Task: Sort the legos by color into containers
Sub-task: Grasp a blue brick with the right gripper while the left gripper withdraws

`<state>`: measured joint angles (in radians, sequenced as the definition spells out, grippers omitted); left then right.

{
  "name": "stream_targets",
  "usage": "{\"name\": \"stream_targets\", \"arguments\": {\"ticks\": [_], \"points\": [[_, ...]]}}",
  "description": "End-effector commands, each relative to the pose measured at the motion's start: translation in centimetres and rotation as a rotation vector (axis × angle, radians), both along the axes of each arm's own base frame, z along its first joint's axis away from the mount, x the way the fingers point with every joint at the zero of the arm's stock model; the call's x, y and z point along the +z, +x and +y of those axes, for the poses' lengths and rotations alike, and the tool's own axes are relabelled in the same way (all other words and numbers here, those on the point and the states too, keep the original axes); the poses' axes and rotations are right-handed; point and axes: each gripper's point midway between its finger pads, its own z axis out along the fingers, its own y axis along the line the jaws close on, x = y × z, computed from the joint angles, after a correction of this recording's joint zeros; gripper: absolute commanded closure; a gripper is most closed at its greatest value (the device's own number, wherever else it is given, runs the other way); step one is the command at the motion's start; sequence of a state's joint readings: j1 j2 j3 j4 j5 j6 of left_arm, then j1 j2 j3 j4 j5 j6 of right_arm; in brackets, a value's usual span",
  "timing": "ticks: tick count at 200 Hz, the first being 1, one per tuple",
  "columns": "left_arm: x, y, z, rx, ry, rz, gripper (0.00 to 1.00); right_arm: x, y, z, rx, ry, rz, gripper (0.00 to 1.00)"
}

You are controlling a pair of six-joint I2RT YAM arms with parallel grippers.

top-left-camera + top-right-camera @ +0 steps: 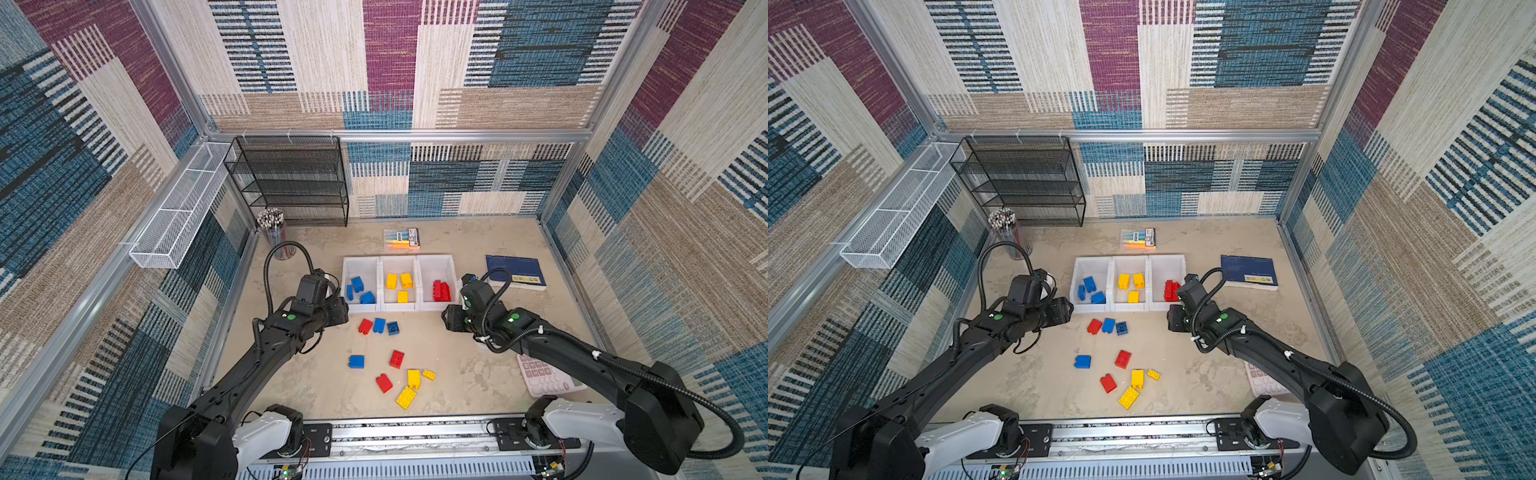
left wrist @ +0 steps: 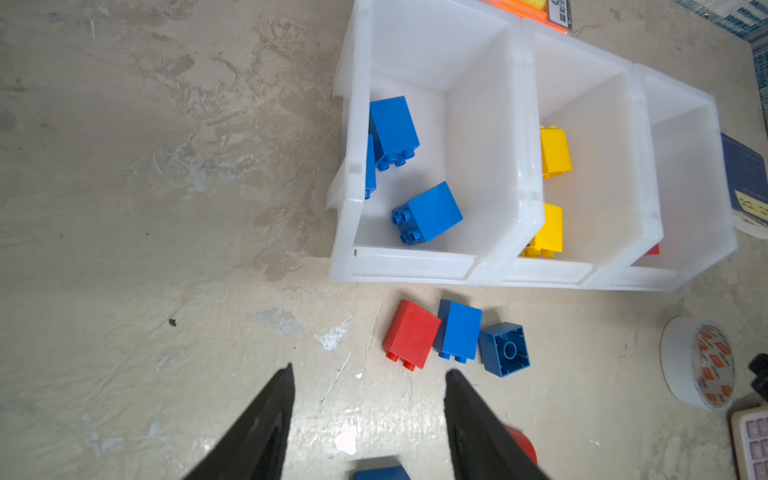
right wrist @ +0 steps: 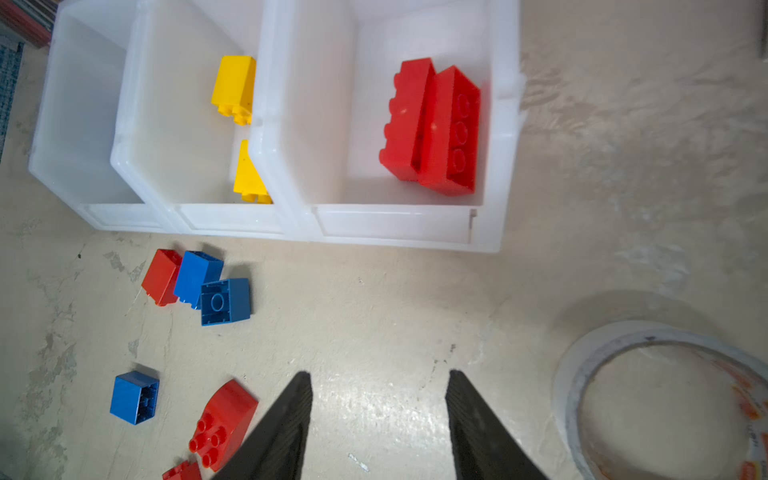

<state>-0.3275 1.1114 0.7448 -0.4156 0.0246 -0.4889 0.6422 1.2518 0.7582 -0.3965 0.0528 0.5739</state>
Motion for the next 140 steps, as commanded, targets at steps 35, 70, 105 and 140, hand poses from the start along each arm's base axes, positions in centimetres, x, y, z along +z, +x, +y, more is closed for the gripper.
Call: {"name": "stream_targets", "arguments": {"ticks": [35, 70, 105, 140], "points": [[-0.9, -1.8, 0.5, 0.070, -0.065, 0.017, 0.40, -0.5, 0.8, 6.1, 0.131, -0.019, -0.021, 0.45], [-1.7, -3.2, 0.9, 0.090, -0.087, 0.036, 0.40, -1.7, 0.7, 10.3, 0.221, -0.071, -0.011, 0.45], [-2.2, -4.4, 1.1, 0.096, -0.100, 0.049, 0.40, -3.7, 0.9, 13.1, 0.282, -0.140, 0.020, 0.43], [-2.6, -5.5, 1.5, 0.103, -0.103, 0.057, 0.40, -5.1, 1.1, 15.3, 0.319, -0.155, 0.040, 0.43]]}}
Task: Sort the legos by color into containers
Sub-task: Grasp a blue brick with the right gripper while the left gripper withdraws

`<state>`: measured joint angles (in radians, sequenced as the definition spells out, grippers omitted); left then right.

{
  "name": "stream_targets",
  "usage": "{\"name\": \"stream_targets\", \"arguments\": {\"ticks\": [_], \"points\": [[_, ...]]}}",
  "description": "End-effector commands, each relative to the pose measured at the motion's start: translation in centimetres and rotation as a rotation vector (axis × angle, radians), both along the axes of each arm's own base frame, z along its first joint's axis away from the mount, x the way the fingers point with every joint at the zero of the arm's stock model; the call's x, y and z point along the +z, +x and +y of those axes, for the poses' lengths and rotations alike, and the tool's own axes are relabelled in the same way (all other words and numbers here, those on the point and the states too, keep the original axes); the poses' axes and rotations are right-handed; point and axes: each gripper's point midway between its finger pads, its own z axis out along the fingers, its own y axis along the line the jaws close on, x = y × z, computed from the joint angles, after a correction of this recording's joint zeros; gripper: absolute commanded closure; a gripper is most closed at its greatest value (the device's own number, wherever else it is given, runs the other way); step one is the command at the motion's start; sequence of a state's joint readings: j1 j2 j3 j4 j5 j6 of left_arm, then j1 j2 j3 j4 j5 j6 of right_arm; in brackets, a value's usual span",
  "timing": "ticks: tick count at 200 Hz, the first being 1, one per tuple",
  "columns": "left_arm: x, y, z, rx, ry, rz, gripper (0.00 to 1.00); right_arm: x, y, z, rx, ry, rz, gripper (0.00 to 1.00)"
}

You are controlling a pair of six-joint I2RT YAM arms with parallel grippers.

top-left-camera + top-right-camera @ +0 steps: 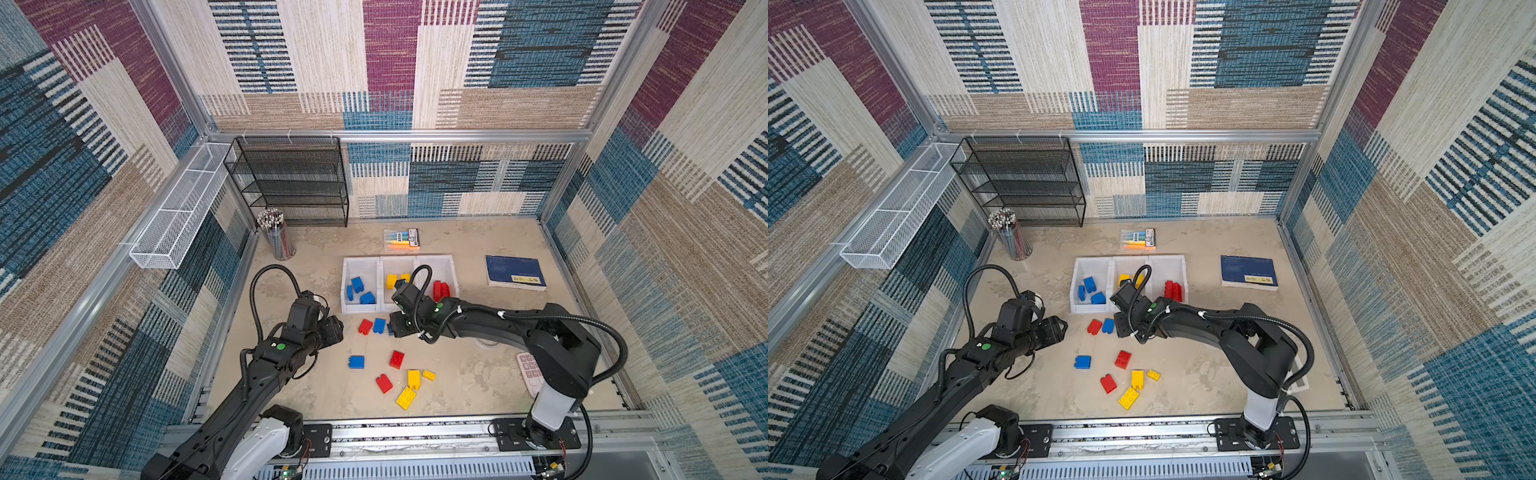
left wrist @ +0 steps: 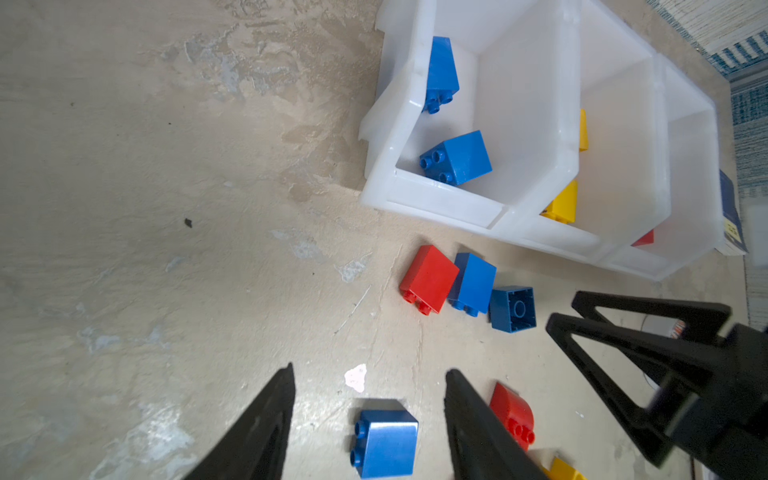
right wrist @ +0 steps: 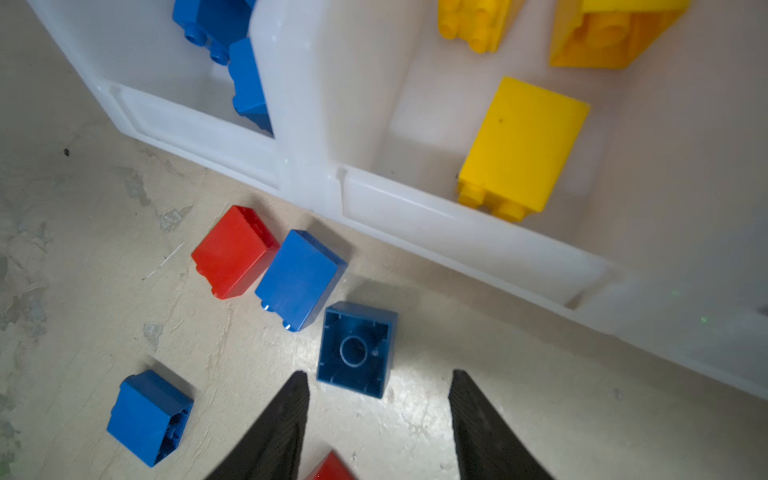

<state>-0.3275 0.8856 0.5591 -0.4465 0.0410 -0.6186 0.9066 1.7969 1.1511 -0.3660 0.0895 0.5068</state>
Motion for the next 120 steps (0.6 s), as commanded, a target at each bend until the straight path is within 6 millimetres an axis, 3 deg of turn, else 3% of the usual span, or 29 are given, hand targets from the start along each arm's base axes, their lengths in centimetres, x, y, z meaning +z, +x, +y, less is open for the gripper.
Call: {"name": "stream_targets", "arguments": {"ticks": [1, 34, 80, 120], "points": [[-0.6, -1.0, 0.3, 0.014, -0.010, 0.032, 0.40, -0.4, 0.2, 1.0, 0.022, -0.015, -0.004, 0.43], [-0.6, -1.6, 0.3, 0.011, -0.018, 0.031, 0.40, -1.5, 0.3, 1.9, 0.035, -0.041, 0.014, 0.43], [-1.0, -2.2, 0.5, 0.015, -0.017, 0.041, 0.40, -2.6, 0.4, 0.9, 0.002, -0.118, 0.021, 0.47], [-1.4, -2.2, 0.4, 0.023, -0.033, 0.044, 0.40, -2.7, 0.2, 0.3, -0.005, -0.129, 0.014, 0.58]]}}
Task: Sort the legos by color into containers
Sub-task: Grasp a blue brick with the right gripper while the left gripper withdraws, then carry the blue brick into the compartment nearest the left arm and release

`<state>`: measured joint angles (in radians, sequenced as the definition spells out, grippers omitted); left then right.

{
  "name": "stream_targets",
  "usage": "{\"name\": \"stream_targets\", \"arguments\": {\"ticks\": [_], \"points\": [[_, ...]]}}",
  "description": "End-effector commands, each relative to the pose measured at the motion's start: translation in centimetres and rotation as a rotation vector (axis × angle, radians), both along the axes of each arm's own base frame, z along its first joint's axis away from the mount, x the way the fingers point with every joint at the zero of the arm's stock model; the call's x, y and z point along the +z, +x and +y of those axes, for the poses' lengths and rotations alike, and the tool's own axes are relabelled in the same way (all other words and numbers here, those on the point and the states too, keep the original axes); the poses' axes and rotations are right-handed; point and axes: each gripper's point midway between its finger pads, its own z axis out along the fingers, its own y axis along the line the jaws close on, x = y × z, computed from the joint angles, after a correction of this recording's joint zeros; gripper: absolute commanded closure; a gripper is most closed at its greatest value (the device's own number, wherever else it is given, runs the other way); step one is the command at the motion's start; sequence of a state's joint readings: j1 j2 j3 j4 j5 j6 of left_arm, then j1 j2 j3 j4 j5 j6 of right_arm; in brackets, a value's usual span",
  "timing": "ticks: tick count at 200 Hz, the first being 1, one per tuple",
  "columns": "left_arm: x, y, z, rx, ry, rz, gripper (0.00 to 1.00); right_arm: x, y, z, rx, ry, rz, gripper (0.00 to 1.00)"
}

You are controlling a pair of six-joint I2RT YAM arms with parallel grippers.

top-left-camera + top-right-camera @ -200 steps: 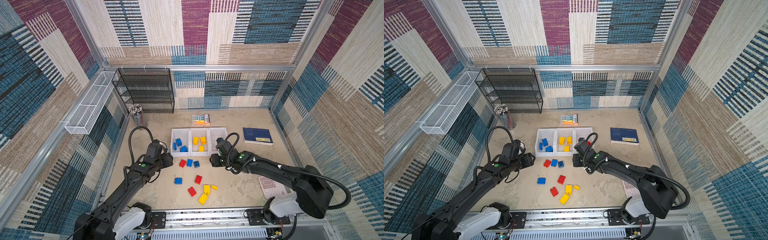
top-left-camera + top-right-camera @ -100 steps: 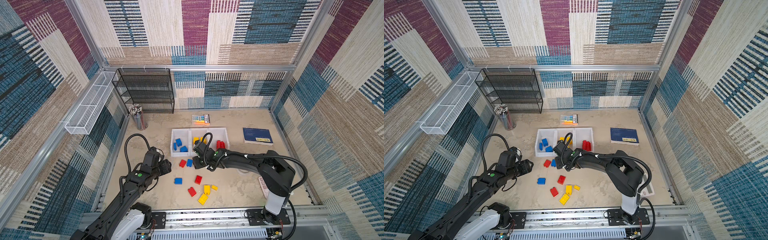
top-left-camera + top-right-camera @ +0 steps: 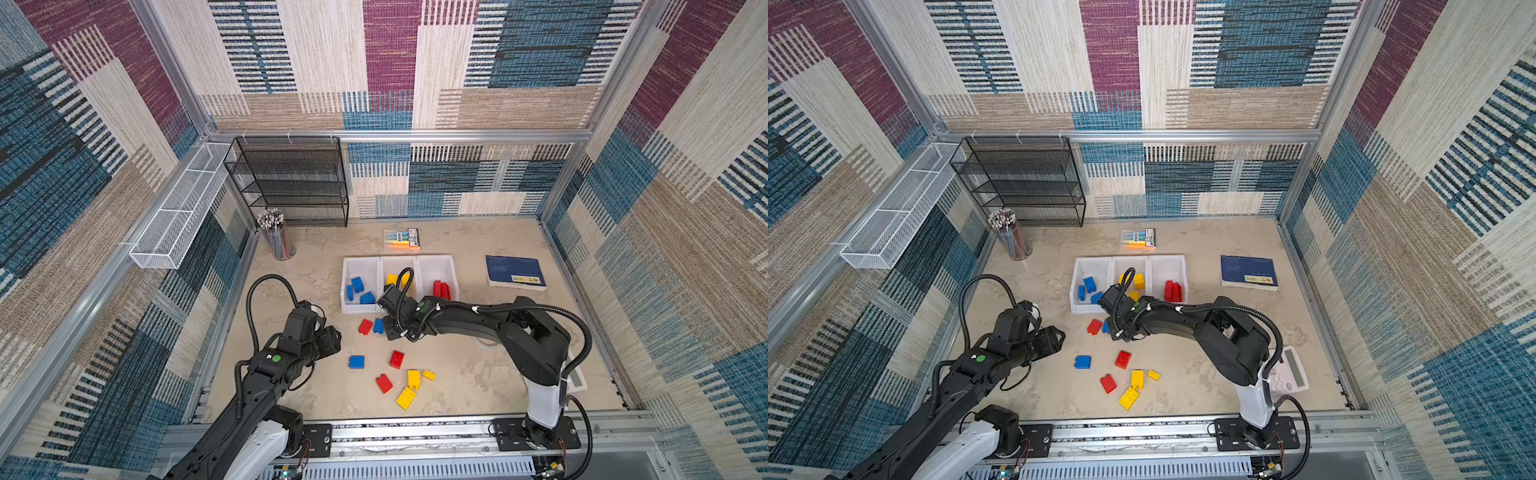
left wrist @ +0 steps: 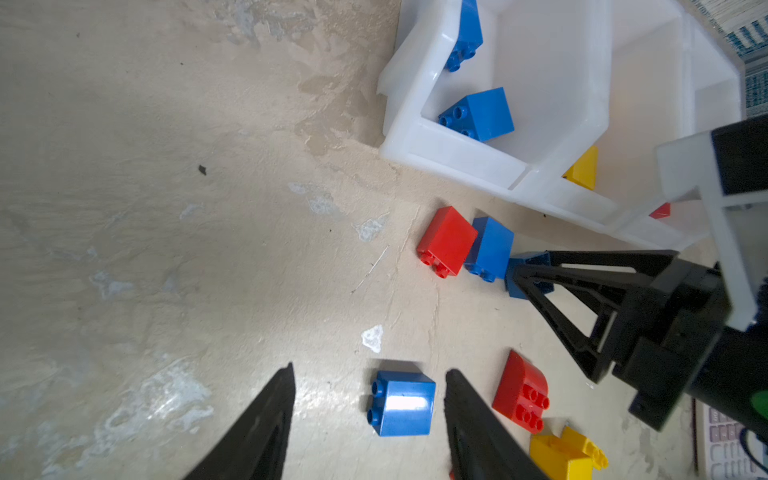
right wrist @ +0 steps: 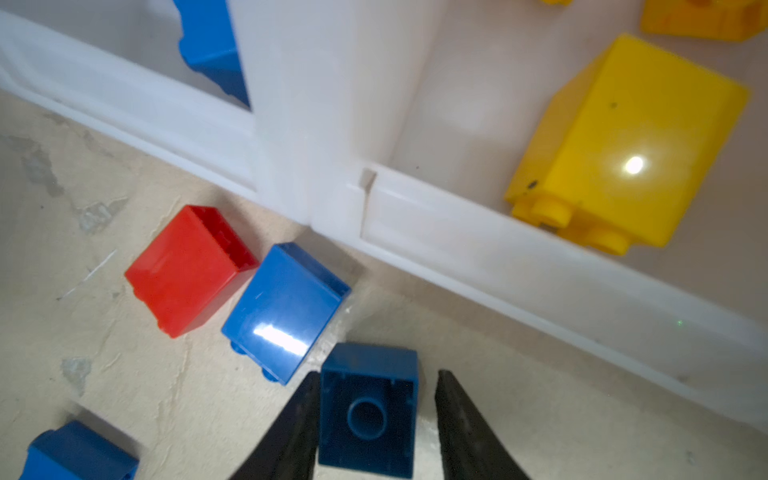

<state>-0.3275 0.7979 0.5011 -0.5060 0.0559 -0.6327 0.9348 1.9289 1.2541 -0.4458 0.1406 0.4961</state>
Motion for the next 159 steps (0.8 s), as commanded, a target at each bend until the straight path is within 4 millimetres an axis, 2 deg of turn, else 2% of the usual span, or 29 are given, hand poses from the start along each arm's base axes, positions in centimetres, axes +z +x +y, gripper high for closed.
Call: {"name": "stream_targets", "arguments": {"ticks": [1, 33, 57, 79, 97, 120, 134, 159], "points": [[-0.2, 0.0, -0.1, 0.022, -0.023, 0.008, 0.40, 0.2, 0.0, -0.5, -0.016, -0.011, -0.013, 0.58], [-0.2, -0.1, 0.0, 0.023, -0.021, 0.010, 0.40, 0.3, -0.1, -0.2, -0.004, -0.001, -0.013, 0.65], [-0.3, -0.2, 0.0, 0.024, -0.021, 0.010, 0.40, 1.3, 0.0, 0.2, 0.003, 0.023, -0.029, 0.67], [-0.4, -0.3, 0.2, 0.027, -0.017, 0.010, 0.40, 3.5, 0.1, 0.8, 0.018, 0.063, -0.062, 0.67], [-0.4, -0.5, 0.2, 0.028, -0.016, 0.009, 0.39, 6.3, 0.6, 1.5, 0.037, 0.107, -0.110, 0.67], [-0.4, -0.6, 0.4, 0.032, -0.014, 0.009, 0.40, 9.9, 2.1, 3.2, 0.082, 0.149, -0.199, 0.66], [-0.5, -0.7, 0.3, 0.033, -0.019, 0.013, 0.40, 11.5, 3.5, 4.6, 0.119, 0.149, -0.253, 0.66], [-0.7, -0.9, 0.1, 0.026, -0.032, 0.023, 0.40, 12.4, 6.6, 6.9, 0.158, 0.108, -0.310, 0.65]]}}
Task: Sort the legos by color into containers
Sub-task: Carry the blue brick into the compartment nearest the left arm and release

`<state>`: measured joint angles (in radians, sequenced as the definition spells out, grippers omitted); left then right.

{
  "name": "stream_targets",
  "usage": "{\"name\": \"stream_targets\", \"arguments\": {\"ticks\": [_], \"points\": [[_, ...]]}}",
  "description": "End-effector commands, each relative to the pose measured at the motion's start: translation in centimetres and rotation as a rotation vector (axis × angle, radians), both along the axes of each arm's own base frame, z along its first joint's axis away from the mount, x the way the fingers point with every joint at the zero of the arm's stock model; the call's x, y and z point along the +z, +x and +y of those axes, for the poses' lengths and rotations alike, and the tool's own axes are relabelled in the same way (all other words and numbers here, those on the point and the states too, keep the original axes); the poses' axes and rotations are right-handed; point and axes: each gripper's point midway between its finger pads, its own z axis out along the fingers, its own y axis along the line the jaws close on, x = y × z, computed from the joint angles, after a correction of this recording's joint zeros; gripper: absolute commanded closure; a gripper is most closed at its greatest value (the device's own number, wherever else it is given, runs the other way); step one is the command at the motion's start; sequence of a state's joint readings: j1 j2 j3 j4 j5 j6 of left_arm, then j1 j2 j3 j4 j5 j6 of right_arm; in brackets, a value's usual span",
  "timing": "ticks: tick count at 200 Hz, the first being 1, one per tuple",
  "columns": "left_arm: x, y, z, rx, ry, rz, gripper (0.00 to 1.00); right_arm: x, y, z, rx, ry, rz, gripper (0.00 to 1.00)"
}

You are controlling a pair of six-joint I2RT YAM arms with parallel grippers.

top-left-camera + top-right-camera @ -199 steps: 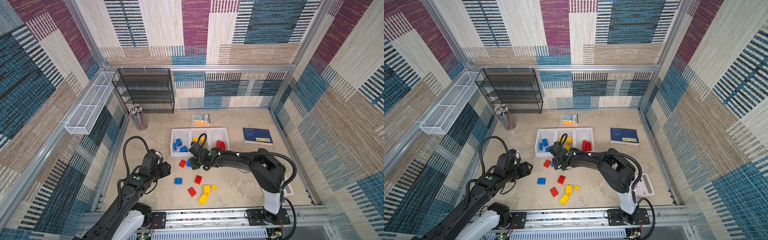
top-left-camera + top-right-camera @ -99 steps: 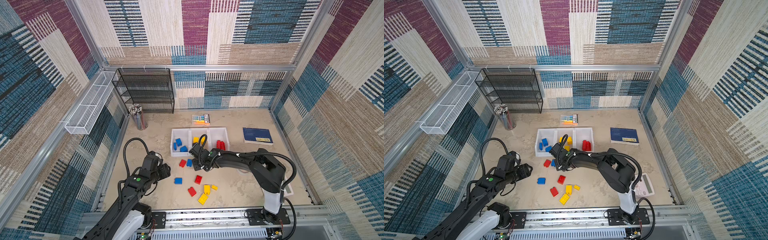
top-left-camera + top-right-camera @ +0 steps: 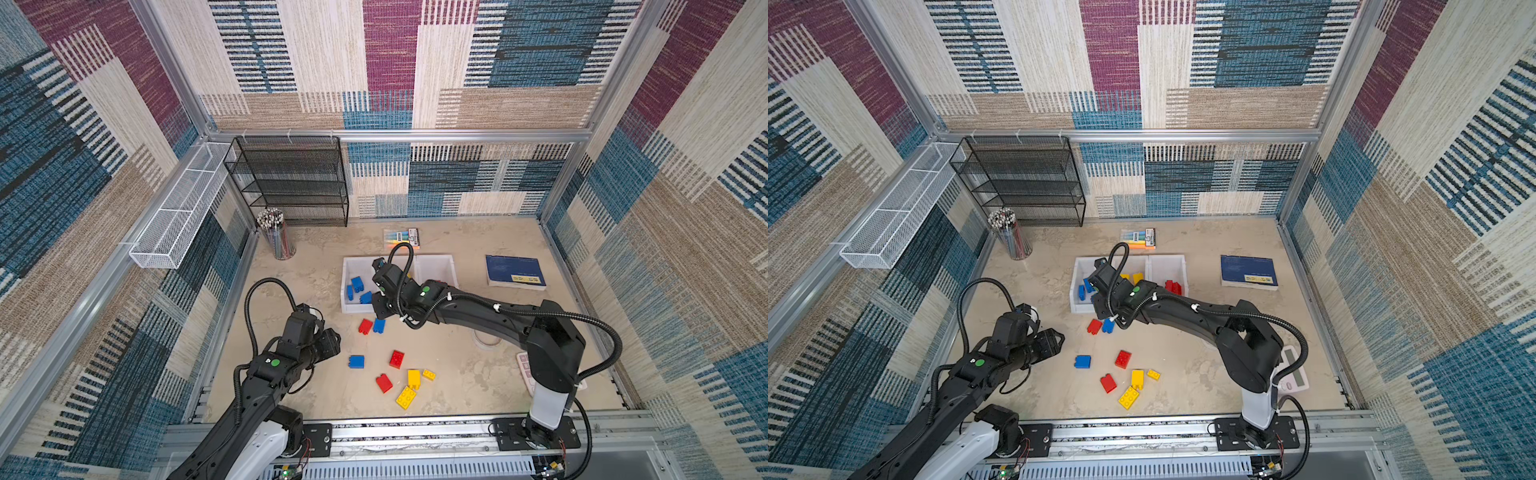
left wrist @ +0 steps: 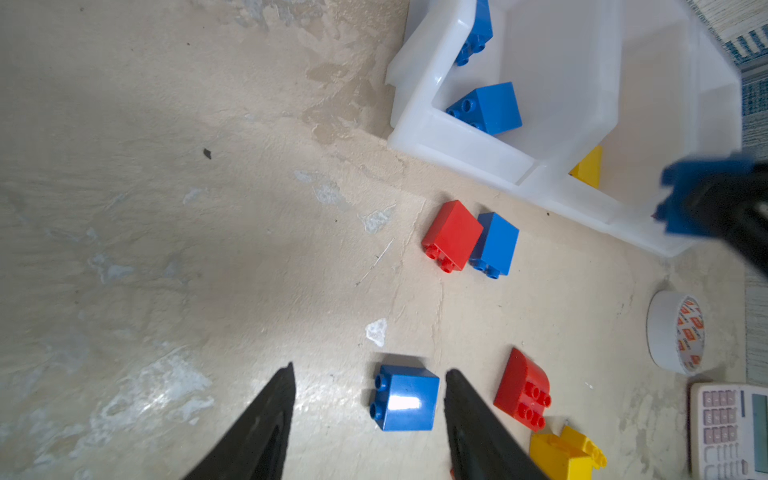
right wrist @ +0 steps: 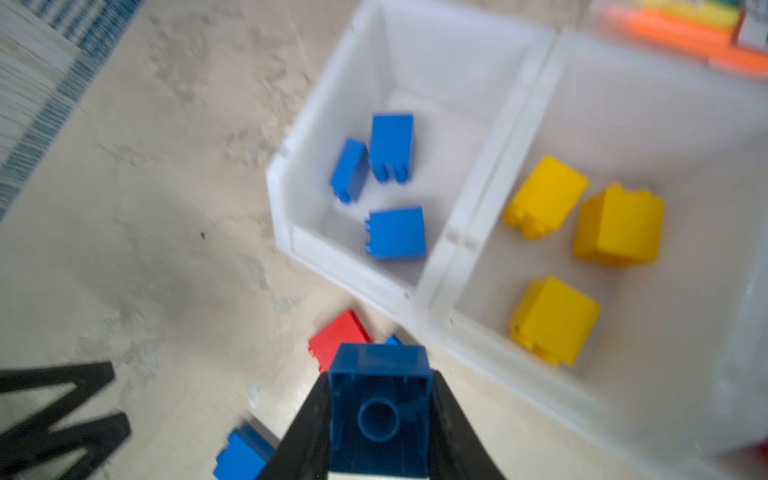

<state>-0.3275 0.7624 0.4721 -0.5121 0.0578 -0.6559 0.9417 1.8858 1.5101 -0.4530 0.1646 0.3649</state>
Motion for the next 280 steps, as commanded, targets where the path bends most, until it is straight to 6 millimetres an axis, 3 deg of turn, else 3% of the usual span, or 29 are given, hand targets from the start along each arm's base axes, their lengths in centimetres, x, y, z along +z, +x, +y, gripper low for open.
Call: {"name": "stream_targets", "arguments": {"ticks": [1, 39, 66, 80, 98, 112, 196, 225, 280], "points": [[-0.2, -0.3, -0.1, 0.009, -0.017, 0.017, 0.40, 1.0, 2.6, 1.5, 0.044, -0.055, -0.085, 0.65], [-0.4, -0.7, -0.1, 0.009, -0.028, 0.024, 0.39, -0.7, 6.7, 3.0, 0.024, -0.063, -0.071, 0.65], [-0.6, -1.0, 0.0, 0.012, -0.029, 0.029, 0.39, -2.0, 7.8, 3.0, 0.013, -0.062, -0.046, 0.61], [-0.7, -1.1, 0.0, 0.012, -0.030, 0.032, 0.39, -2.4, 7.9, 3.0, 0.012, -0.060, -0.037, 0.54], [-0.7, -1.1, 0.0, 0.015, -0.032, 0.032, 0.39, -2.1, 7.9, 3.0, 0.009, -0.053, -0.038, 0.36], [-0.8, -1.1, 0.0, 0.014, -0.030, 0.035, 0.39, -1.7, 7.9, 2.9, 0.009, -0.050, -0.043, 0.30], [-0.8, -1.2, -0.5, -0.019, -0.035, 0.041, 0.38, 1.9, 5.9, 1.2, -0.004, 0.029, -0.066, 0.28], [-1.0, -1.4, -0.9, -0.045, -0.031, 0.059, 0.38, 3.4, 4.7, -0.7, -0.031, 0.065, -0.075, 0.27], [-1.8, -1.6, -1.7, -0.092, 0.008, 0.088, 0.38, 3.4, 2.0, -6.1, -0.137, 0.117, -0.042, 0.26]]}}
